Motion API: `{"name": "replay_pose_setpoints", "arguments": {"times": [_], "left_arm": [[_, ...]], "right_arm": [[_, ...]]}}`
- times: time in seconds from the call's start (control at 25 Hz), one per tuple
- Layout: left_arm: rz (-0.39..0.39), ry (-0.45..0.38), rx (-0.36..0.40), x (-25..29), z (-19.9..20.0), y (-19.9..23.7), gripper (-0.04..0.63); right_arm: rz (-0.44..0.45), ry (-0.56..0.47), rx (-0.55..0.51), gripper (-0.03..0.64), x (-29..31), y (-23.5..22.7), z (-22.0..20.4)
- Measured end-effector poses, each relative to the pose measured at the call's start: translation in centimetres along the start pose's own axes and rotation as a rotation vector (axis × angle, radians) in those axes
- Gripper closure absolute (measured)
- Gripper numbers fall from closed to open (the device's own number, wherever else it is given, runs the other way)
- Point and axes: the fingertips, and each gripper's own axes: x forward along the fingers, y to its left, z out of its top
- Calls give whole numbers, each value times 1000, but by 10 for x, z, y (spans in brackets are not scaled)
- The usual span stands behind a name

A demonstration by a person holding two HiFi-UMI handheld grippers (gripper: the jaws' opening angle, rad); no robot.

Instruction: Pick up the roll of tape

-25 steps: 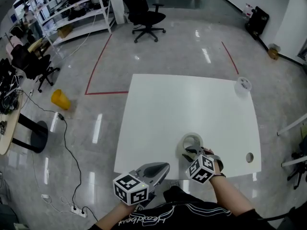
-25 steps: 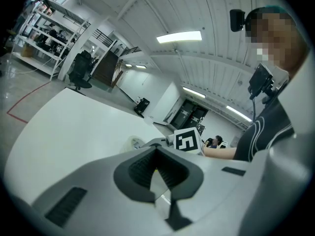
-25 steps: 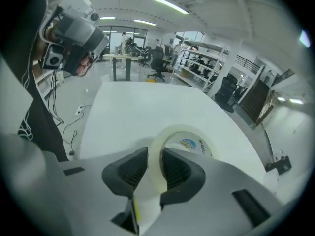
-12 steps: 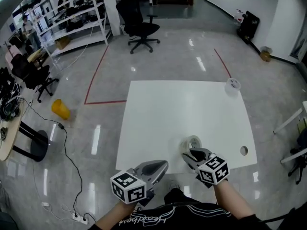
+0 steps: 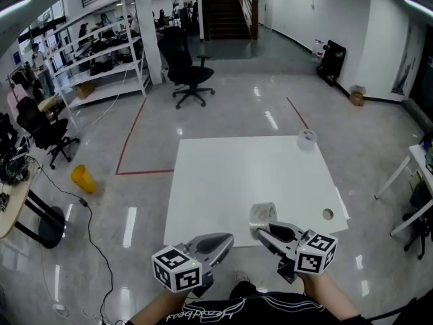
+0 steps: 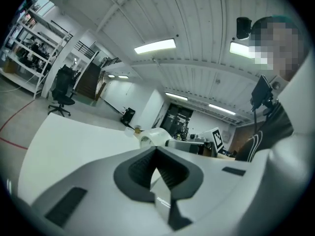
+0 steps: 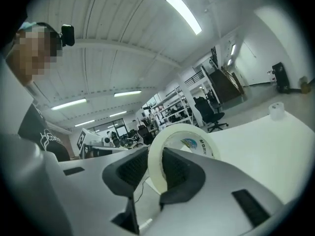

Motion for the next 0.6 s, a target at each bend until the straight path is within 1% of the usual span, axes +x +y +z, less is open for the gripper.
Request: {"name": "replay_pose_setpoints", "arguments": {"times": [0.16, 0.36, 0.48, 0.6], "left_arm": [[-8, -29, 50, -14, 18, -16, 592], [-18, -56, 107, -18, 30, -33, 592], [-19, -63, 125, -21, 29, -40, 592], [-11, -66, 120, -23, 26, -40, 592]], "right_arm": [[31, -69, -4, 525, -16, 26, 21], [92, -102, -8, 523, -28, 47, 30], [92, -109, -26, 523, -33, 52, 29], [74, -107, -39, 523, -36, 51, 25]]}}
